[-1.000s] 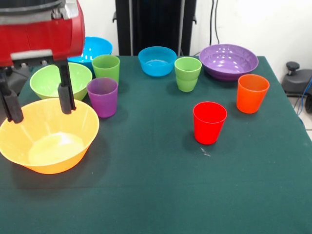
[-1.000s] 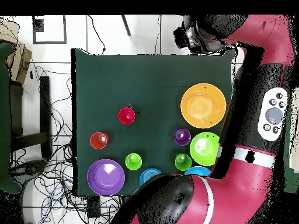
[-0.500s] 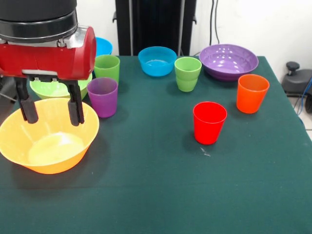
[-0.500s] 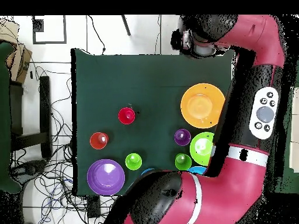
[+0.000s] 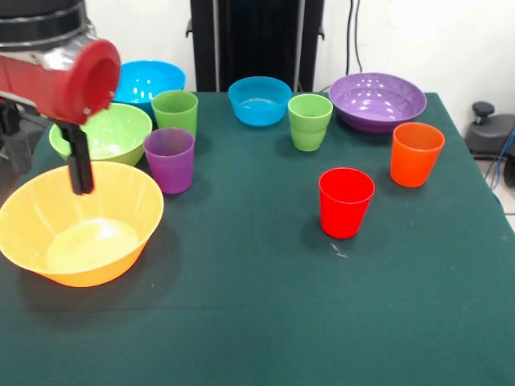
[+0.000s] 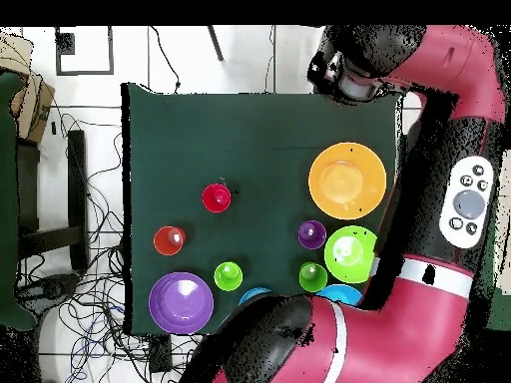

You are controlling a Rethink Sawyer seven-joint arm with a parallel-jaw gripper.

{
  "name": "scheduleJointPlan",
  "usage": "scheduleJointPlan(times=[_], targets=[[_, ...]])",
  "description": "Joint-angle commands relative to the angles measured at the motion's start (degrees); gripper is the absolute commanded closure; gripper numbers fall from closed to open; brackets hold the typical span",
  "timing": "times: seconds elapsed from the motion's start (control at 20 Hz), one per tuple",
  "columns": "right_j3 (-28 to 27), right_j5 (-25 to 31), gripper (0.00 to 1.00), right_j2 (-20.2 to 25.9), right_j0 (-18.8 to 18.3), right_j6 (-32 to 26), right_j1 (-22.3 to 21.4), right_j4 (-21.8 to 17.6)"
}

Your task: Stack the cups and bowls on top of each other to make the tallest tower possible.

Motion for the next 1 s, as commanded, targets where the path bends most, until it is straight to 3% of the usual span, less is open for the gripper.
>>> scheduleJointPlan(times=[0.05,0.3,0.4,0.8,1.0], targets=[[11.3,-5.0,0.00,-1.6,-0.9,12.4,-2.9,2.1],[17.0,-14.3,0.00,-2.2,-0.5,18.6,-4.0,5.5],[19.4,-16.7,0.00,-2.7,-0.6,18.2,-4.4,6.6],[19.8,-18.2,0.00,-2.9,-0.9,12.9,-2.2,9.2],[16.3,-16.9,0.00,-2.7,-1.5,9.9,0.0,9.6]])
